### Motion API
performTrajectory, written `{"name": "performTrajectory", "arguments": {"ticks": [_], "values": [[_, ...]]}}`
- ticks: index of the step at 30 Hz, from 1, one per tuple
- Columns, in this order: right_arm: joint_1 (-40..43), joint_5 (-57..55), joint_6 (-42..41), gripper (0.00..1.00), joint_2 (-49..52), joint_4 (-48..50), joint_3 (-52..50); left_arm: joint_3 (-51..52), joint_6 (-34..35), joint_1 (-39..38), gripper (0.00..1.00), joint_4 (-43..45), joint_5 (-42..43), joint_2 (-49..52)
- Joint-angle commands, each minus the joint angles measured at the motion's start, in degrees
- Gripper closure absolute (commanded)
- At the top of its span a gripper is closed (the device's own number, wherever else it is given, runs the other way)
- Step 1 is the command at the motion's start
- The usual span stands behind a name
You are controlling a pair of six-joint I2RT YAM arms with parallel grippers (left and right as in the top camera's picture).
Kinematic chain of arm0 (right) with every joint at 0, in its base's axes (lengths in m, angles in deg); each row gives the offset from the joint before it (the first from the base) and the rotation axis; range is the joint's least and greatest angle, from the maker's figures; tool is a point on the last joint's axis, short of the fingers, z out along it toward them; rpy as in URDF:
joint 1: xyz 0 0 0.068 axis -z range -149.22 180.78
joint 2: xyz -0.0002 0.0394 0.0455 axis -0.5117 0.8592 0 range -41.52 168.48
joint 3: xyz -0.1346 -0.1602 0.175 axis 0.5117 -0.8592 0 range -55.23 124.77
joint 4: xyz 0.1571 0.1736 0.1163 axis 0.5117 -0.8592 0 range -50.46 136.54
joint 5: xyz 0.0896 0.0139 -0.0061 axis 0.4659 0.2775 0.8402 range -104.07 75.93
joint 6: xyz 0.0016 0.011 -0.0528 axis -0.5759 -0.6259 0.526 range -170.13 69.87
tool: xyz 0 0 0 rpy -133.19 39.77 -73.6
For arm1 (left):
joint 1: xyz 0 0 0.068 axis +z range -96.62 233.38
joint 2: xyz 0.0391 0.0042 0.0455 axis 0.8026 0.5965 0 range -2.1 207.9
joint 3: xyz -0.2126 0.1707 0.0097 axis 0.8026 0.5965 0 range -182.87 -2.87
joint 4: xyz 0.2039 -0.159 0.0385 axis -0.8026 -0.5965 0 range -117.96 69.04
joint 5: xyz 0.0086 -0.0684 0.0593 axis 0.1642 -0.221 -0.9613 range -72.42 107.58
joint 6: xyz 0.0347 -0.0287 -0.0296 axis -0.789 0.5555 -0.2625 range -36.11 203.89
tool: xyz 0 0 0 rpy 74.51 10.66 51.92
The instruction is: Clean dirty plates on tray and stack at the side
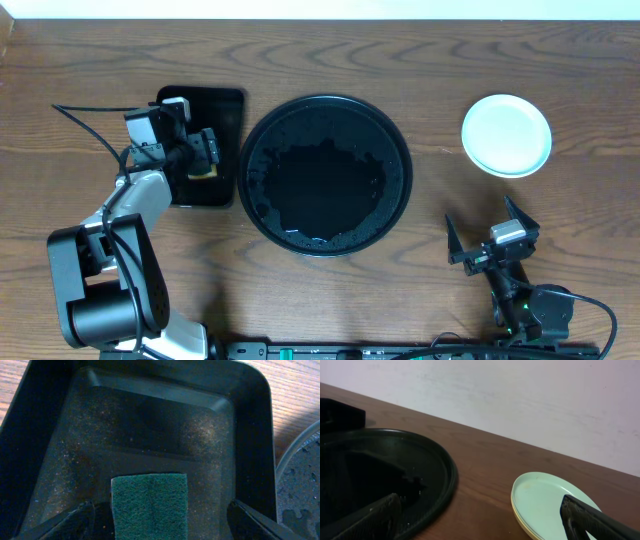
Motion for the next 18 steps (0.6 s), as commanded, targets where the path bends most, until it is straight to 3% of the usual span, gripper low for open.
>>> {"name": "performTrajectory", "arguments": {"ticks": [1, 10, 18], "values": [[0.79, 0.39, -1.03, 0.01, -0.46, -0.24, -0.09, -0.42, 0.07, 0.11, 0.16, 0.07, -0.52, -0.90], [0.79, 0.39, -1.05, 0.01, -0.46, -0.24, -0.09, -0.42, 0.04, -0.52, 0.16, -3.82, -0.55, -5.22], [0.79, 0.39, -1.03, 0.01, -0.46, -0.24, -0.09, -0.42, 0.04, -2.67, 0.16, -17.07, -0.55, -26.27]]}}
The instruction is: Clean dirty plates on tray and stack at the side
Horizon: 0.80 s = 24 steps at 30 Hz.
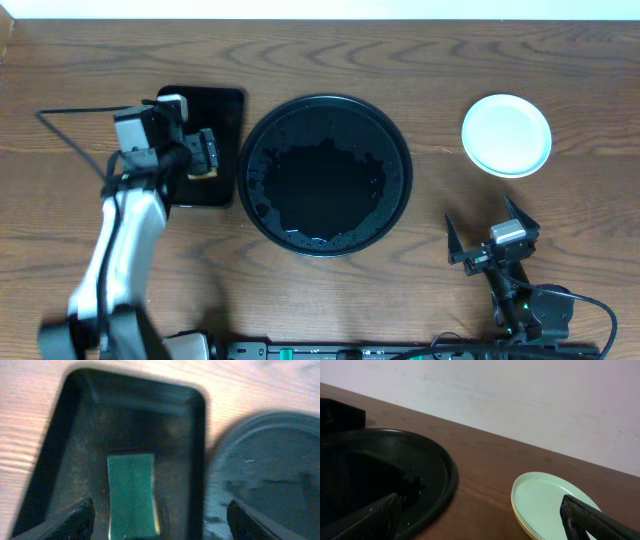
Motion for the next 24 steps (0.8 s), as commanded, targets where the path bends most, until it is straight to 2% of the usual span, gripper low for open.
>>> {"name": "performTrajectory", "arguments": {"ticks": [1, 10, 15, 24], "values": [[0.79, 0.37, -1.03, 0.01, -0.46, -0.24, -0.09, -0.46, 0.07, -0.94, 0.16, -2.21, -0.28, -9.62], [0.79, 0.37, -1.03, 0.01, -0.46, -0.24, -0.09, -0.46, -0.11, -9.55, 0.16, -2.95, -0.61, -32.96], [0.79, 0.39, -1.03, 0.01, -0.46, -0.24, -0.09, -0.09, -0.17, -13.94, 0.15, -5.95, -5.38, -42.25], [0.79, 0.37, -1.05, 0.01, -0.46, -0.24, -0.09, 9.94, 0.50, -14.67, 0.16, -8.26, -5.70, -57.07]]}}
